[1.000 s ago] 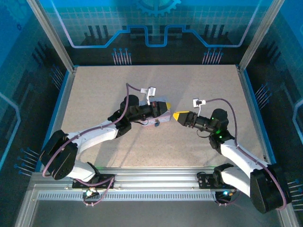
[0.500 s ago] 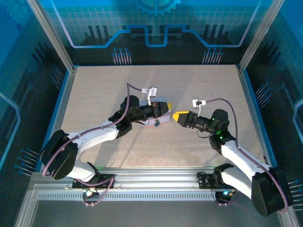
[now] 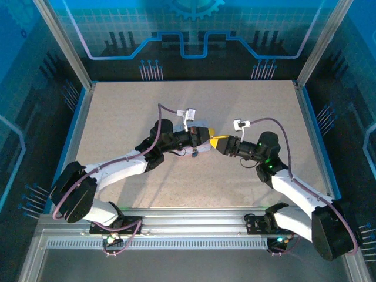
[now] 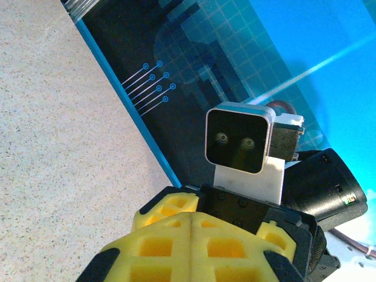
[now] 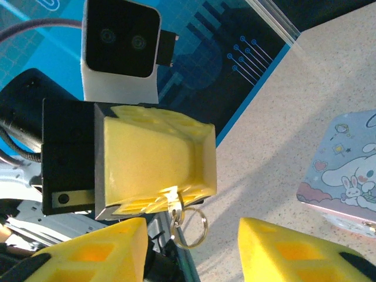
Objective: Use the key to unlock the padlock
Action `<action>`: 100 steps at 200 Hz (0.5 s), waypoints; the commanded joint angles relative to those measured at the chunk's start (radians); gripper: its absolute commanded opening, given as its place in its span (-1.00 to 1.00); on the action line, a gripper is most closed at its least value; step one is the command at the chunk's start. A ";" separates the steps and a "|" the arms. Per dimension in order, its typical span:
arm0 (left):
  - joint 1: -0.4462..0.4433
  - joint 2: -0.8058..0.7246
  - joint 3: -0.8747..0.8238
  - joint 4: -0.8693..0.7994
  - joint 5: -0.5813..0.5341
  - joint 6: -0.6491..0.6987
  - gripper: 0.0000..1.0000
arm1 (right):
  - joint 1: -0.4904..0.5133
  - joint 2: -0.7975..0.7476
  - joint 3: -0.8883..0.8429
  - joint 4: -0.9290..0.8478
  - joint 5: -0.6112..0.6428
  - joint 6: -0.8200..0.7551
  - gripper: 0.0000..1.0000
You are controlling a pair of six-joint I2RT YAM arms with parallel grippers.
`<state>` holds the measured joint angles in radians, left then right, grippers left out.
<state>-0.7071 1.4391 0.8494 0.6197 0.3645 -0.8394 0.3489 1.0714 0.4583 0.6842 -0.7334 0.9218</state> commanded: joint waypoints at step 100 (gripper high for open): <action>-0.016 0.005 -0.010 0.057 0.009 -0.014 -1.00 | 0.015 0.033 0.045 0.044 0.025 0.012 -0.86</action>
<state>-0.7097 1.4410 0.8482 0.6346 0.3557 -0.8433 0.3573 1.0946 0.4820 0.7181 -0.7376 0.9371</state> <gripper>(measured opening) 0.052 0.104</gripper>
